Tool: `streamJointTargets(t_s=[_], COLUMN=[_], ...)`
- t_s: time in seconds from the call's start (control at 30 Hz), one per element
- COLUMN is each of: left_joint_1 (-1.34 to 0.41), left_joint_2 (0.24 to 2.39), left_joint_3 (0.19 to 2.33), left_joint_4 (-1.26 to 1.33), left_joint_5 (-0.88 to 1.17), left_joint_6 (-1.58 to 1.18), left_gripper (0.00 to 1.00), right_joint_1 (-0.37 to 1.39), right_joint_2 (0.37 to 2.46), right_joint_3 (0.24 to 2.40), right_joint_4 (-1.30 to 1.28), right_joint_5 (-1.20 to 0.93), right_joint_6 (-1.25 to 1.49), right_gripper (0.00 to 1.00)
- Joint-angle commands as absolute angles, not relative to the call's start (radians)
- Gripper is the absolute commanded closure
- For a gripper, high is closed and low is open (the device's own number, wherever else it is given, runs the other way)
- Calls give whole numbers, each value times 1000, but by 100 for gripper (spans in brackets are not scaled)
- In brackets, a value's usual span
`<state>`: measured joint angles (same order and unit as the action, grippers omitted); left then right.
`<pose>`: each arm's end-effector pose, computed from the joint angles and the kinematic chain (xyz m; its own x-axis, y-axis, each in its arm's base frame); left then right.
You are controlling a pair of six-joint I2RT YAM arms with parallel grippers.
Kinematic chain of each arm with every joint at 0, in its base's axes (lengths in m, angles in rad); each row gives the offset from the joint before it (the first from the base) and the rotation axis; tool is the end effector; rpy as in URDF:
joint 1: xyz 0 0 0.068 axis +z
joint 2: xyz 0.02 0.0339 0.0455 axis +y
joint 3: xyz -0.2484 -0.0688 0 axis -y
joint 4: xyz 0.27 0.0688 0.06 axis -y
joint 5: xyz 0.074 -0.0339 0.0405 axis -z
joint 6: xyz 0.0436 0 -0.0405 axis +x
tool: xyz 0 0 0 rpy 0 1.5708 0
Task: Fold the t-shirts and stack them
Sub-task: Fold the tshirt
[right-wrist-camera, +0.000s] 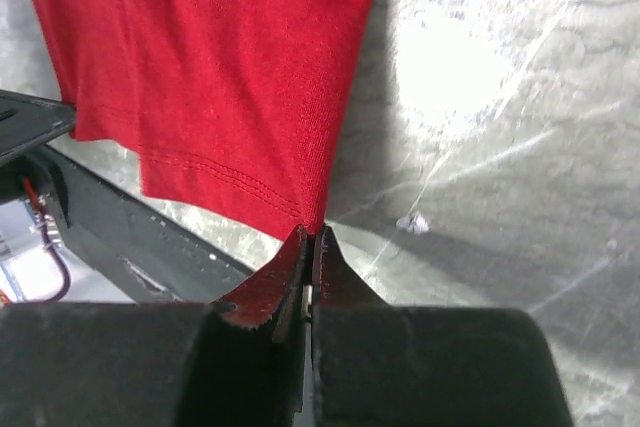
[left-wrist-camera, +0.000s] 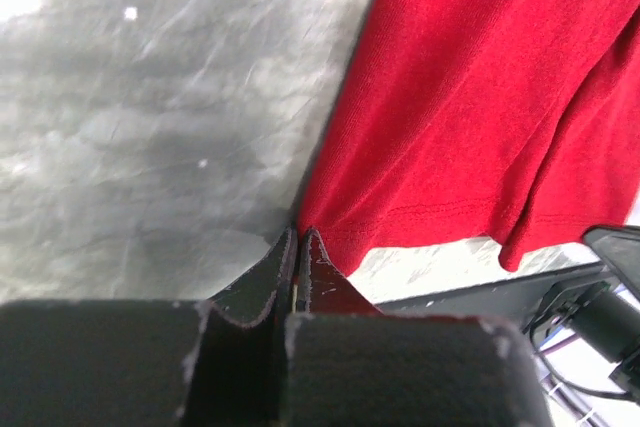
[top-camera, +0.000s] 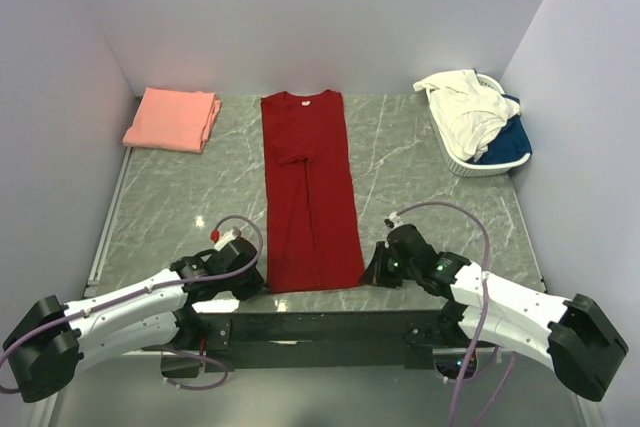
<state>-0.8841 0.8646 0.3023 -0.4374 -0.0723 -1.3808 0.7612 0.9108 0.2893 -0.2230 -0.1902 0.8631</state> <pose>0.1183 -0.1393 0.1105 -0.8339 -0.5277 -0.1618 -0.3828 0.7640 -0.5193 0.1389 0.1437 0.1140 -0.9357 0.1392 -0.3243 -0.0881 0.7978 0.5965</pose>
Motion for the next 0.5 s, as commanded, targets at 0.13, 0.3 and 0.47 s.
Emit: streamJointTargets(t_s=[0.13,0.3,0.47], left_joint_1=[-891,-902,-911], left_joint_2=[798,778,805], left_joint_3=[351,367,419], left_joint_4=[-623,-650,-664], left_joint_5=[-23,-9,-24], left_joint_6=[-1332,-1301,-1232], left_gripper=[99,99,99], right_joint_1=[761,827,911], right_joint_2=[781,681,646], right_joint_3=[236,225,261], right_joint_4=[-273,-327,-390], right_joint_5=[-248,-255,-177], right_joint_6=[864,905,925], right_gripper=[100,100,100])
